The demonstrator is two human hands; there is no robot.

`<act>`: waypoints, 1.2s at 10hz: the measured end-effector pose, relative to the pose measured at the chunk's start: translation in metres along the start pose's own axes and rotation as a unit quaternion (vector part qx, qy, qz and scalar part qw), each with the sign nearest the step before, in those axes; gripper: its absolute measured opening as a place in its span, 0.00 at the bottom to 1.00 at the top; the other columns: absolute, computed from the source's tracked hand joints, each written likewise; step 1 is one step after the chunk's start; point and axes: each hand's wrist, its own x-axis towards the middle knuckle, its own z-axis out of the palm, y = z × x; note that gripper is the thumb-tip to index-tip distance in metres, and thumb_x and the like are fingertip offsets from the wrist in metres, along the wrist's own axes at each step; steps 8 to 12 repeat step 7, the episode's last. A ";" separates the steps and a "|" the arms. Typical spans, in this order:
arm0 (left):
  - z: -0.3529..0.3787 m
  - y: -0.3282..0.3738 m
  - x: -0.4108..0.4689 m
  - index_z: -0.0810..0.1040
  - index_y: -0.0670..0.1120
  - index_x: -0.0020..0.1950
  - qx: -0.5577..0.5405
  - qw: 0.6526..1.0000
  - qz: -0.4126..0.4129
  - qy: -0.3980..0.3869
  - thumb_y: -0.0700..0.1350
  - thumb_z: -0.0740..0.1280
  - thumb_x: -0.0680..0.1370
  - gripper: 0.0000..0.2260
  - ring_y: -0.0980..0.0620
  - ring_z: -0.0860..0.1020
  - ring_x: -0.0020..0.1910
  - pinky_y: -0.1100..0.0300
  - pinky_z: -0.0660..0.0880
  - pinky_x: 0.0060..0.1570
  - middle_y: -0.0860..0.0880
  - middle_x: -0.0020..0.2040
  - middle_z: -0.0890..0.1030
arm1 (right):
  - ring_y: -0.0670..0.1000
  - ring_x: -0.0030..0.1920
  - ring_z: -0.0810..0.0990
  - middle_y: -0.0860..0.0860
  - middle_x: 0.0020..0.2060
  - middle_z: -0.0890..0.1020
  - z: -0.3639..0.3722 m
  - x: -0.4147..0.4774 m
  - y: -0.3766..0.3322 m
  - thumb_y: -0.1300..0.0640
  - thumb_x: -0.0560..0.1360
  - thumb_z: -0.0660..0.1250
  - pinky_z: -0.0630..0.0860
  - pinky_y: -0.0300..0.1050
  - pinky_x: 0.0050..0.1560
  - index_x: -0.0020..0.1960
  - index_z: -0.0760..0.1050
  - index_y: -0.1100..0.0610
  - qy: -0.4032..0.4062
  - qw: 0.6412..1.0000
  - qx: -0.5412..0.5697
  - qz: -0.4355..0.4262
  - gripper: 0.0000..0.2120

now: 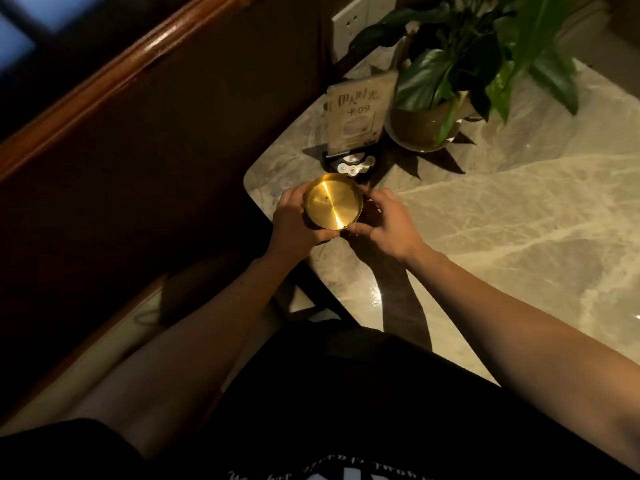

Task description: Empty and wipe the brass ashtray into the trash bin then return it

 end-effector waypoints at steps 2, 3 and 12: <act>0.009 -0.014 0.003 0.70 0.43 0.70 -0.003 1.000 0.003 -0.008 0.48 0.83 0.57 0.44 0.45 0.75 0.63 0.45 0.75 0.62 0.42 0.65 0.74 | 0.55 0.63 0.73 0.57 0.62 0.74 0.011 0.006 0.005 0.58 0.69 0.76 0.66 0.39 0.62 0.71 0.67 0.59 -0.005 1.000 -0.013 0.026 0.34; 0.016 -0.012 0.000 0.70 0.42 0.70 -0.014 1.000 0.005 -0.002 0.50 0.82 0.57 0.44 0.44 0.75 0.63 0.44 0.75 0.62 0.41 0.65 0.74 | 0.56 0.65 0.73 0.58 0.64 0.74 0.012 0.006 0.008 0.59 0.69 0.76 0.69 0.43 0.66 0.72 0.65 0.59 -0.002 0.999 -0.007 0.049 0.35; 0.028 0.003 -0.023 0.69 0.41 0.71 -0.020 0.998 0.019 0.060 0.45 0.78 0.68 0.34 0.44 0.73 0.66 0.53 0.72 0.64 0.40 0.67 0.73 | 0.54 0.70 0.71 0.57 0.71 0.70 0.002 -0.022 0.019 0.60 0.75 0.69 0.68 0.52 0.72 0.75 0.60 0.59 0.009 0.990 0.106 0.089 0.31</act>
